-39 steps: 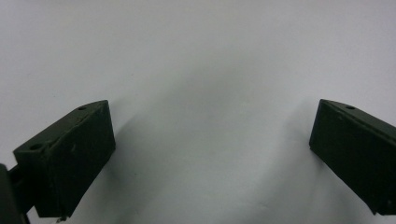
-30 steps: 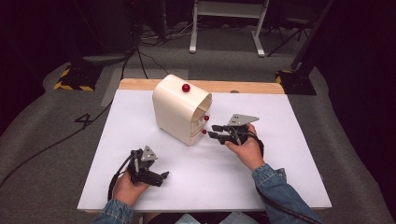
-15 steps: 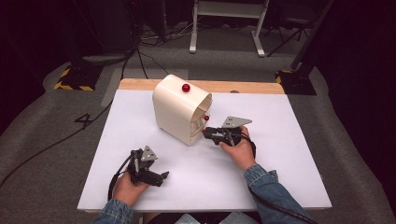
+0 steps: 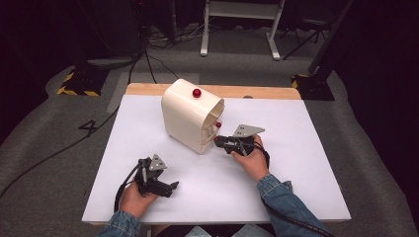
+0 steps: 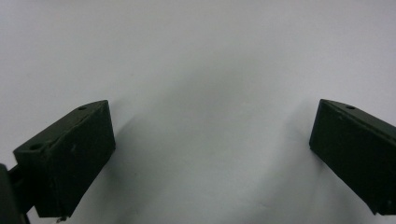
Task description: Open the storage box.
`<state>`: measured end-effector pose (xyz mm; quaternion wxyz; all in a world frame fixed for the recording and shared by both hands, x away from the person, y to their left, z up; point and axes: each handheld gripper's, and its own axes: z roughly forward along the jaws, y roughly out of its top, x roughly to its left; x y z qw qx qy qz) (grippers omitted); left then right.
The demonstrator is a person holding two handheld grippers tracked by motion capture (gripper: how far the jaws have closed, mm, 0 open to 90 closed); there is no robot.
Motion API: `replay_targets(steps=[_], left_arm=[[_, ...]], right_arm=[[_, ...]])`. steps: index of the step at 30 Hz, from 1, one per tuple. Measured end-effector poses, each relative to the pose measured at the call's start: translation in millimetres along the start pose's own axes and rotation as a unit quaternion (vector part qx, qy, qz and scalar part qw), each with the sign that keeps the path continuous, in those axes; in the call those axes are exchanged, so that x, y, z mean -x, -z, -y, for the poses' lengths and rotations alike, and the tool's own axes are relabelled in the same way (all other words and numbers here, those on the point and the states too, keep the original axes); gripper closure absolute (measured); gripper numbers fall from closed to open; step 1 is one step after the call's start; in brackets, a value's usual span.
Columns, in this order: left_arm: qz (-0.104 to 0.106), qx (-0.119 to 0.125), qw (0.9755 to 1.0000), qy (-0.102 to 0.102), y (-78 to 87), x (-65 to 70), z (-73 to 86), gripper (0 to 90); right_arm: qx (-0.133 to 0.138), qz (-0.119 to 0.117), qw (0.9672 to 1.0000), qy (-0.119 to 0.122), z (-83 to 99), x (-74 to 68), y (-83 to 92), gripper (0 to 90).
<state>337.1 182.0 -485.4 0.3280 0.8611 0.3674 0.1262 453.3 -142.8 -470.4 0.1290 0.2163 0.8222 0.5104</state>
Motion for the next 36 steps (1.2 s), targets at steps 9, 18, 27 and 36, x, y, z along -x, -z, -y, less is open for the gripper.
replay_targets(steps=[9, 18, 27, 36], left_arm=[[0.000, 0.000, 1.0000, 0.001, -0.1, 0.1, -0.1, 0.3], [0.001, 0.001, 1.0000, 0.002, -0.3, 0.2, -0.1, 0.3], [0.001, 0.001, 1.0000, 0.003, -0.3, 0.0, -0.2, 0.3], [0.002, 0.001, 1.0000, 0.003, -0.2, 0.0, -0.3, 0.3]], right_arm=[[-0.012, 0.006, 0.9999, 0.003, 3.7, -2.6, 17.9, 74.5], [-0.016, 0.007, 0.9998, 0.002, 12.2, -5.4, 46.7, 74.5], [-0.025, 0.008, 0.9997, 0.003, 18.4, -6.3, 61.4, 74.2], [-0.015, 0.008, 0.9999, 0.000, 17.3, -4.7, 60.8, 63.5]])
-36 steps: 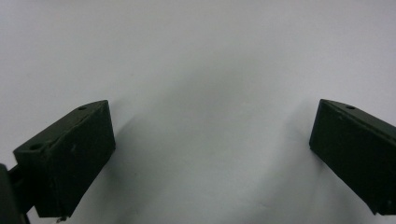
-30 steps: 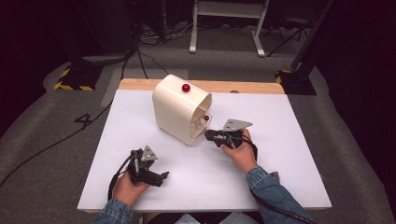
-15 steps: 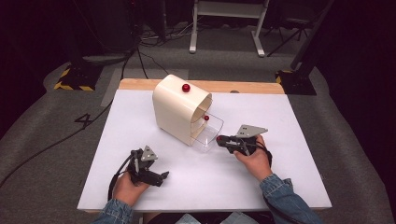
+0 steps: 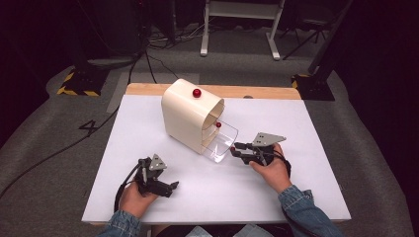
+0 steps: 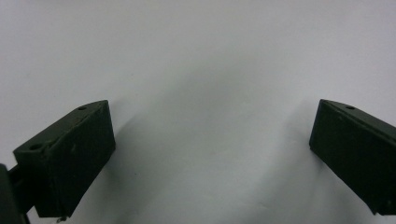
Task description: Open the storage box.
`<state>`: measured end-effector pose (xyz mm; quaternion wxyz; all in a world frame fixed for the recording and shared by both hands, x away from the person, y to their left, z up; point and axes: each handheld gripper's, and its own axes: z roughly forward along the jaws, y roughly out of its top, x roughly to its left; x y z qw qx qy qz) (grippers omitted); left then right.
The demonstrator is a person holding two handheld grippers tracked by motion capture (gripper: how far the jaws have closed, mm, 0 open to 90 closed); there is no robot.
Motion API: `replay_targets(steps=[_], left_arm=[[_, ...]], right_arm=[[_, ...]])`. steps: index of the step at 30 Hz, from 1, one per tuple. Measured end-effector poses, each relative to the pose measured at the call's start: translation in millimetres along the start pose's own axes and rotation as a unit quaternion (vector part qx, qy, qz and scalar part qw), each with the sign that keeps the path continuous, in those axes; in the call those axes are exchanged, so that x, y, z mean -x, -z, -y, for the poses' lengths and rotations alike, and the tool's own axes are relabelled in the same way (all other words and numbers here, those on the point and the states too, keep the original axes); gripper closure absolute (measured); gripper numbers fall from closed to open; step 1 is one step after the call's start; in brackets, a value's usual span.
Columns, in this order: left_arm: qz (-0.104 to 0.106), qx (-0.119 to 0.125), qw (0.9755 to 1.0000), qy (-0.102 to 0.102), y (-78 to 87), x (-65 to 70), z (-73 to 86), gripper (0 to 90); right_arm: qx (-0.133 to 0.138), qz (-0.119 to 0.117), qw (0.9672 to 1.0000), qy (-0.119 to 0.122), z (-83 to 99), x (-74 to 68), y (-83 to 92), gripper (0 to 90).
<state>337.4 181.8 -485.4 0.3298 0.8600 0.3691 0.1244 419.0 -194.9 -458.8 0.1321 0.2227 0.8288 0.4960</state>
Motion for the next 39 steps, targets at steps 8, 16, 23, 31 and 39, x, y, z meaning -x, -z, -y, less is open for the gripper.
replay_targets(steps=[8, 16, 23, 31, 39], left_arm=[[0.001, -0.001, 1.0000, 0.000, 0.1, -0.1, -0.1, 0.3], [0.000, 0.000, 1.0000, 0.000, 0.1, -0.1, 0.0, 0.3], [-0.002, 0.002, 1.0000, -0.001, 0.1, 0.4, 0.8, 0.3], [0.001, 0.000, 1.0000, 0.000, 0.1, -0.1, 0.3, 0.3], [0.000, 0.000, 1.0000, 0.000, 0.1, -0.1, 0.1, 0.3]], right_arm=[[0.004, 0.004, 1.0000, 0.005, -6.9, -1.2, 11.2, 60.8], [0.032, 0.008, 0.9993, 0.017, -36.9, -1.4, 19.2, 60.4], [0.045, 0.000, 0.9984, 0.033, -70.0, -2.3, 7.3, 62.6], [0.041, -0.005, 0.9987, 0.030, -82.5, -2.0, -8.6, 63.9], [0.046, -0.004, 0.9988, 0.016, -83.1, 0.0, -19.7, 66.8]])
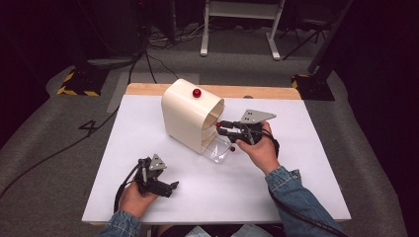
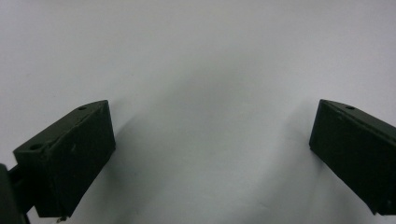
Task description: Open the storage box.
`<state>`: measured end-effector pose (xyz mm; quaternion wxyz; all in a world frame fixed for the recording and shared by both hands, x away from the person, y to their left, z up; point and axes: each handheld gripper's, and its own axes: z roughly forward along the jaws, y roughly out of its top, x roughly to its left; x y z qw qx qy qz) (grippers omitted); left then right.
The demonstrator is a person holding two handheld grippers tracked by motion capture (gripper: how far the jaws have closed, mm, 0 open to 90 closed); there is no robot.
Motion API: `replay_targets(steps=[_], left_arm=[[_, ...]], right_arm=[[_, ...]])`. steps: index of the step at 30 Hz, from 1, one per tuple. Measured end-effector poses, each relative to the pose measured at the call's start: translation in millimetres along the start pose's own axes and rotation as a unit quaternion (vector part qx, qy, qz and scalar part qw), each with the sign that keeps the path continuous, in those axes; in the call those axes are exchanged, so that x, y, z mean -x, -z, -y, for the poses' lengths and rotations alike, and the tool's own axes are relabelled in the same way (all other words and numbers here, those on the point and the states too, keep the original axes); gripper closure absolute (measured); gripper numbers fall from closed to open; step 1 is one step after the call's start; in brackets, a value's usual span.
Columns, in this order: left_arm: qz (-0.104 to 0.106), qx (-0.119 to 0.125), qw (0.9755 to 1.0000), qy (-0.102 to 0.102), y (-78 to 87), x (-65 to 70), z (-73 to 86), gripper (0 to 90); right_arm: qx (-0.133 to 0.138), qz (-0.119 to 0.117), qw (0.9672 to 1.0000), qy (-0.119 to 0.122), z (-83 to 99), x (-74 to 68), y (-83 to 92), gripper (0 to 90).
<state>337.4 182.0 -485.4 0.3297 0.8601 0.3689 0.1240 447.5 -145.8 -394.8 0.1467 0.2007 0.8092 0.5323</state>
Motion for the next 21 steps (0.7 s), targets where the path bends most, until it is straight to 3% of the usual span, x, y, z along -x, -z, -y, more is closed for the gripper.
replay_targets(steps=[6, 21], left_arm=[[-0.002, 0.001, 1.0000, -0.001, 0.1, 0.4, 0.5, 0.3], [-0.003, 0.003, 1.0000, -0.001, 0.0, 0.6, 0.8, 0.3]], right_arm=[[0.003, 0.008, 0.9999, 0.008, -0.4, 0.6, -3.5, 73.5], [0.003, 0.009, 0.9999, 0.009, -0.5, 0.8, -0.9, 74.4]])
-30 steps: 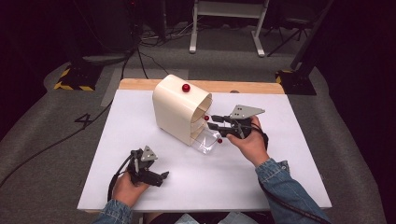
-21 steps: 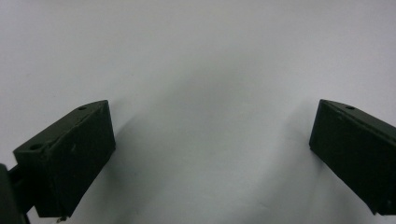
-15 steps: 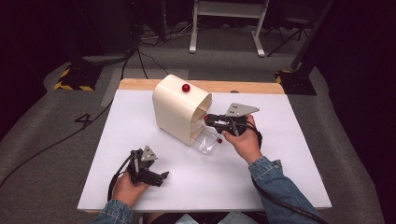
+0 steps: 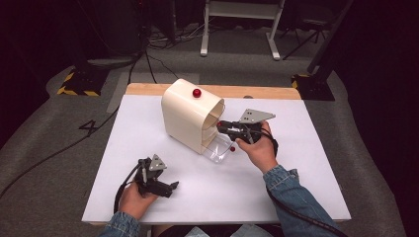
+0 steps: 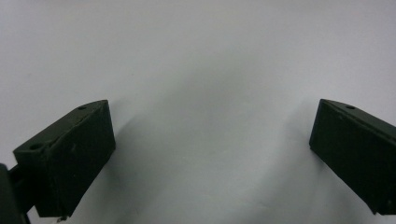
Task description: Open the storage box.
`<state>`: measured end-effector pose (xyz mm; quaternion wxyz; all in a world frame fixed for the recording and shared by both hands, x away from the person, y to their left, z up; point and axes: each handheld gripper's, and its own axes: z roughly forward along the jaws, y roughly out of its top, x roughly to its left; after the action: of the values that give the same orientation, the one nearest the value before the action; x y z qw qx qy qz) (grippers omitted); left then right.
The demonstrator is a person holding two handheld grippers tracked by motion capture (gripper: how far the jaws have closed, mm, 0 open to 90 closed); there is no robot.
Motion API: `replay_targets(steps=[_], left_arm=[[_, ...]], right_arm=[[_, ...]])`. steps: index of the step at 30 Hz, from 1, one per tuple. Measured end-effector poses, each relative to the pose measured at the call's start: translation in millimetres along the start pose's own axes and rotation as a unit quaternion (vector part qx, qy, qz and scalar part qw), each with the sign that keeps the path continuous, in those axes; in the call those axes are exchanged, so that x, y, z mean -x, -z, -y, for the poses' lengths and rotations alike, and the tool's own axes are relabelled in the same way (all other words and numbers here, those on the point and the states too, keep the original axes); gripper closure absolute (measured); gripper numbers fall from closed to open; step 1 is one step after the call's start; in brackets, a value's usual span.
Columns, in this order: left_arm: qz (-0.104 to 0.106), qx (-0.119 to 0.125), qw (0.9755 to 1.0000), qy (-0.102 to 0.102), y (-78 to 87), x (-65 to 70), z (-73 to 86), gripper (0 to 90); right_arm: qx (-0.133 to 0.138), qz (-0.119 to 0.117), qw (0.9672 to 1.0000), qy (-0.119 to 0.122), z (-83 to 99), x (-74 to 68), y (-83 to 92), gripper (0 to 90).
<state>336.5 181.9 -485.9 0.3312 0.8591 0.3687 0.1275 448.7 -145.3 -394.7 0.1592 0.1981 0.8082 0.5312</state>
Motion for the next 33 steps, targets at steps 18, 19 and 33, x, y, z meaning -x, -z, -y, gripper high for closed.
replay_targets(steps=[18, 19, 33], left_arm=[[0.001, -0.003, 1.0000, 0.000, 0.0, -0.3, -0.5, 0.3], [0.001, -0.003, 1.0000, 0.000, 0.0, -0.3, -0.5, 0.3], [0.001, -0.003, 1.0000, 0.000, 0.0, -0.3, -0.5, 0.3]], right_arm=[[-0.001, 0.006, 1.0000, -0.002, 12.2, -3.0, 36.3, 74.4], [-0.002, 0.006, 1.0000, -0.004, 13.4, -3.5, 39.4, 74.4], [0.006, 0.011, 0.9999, -0.012, 23.4, -3.8, 63.4, 74.4]])
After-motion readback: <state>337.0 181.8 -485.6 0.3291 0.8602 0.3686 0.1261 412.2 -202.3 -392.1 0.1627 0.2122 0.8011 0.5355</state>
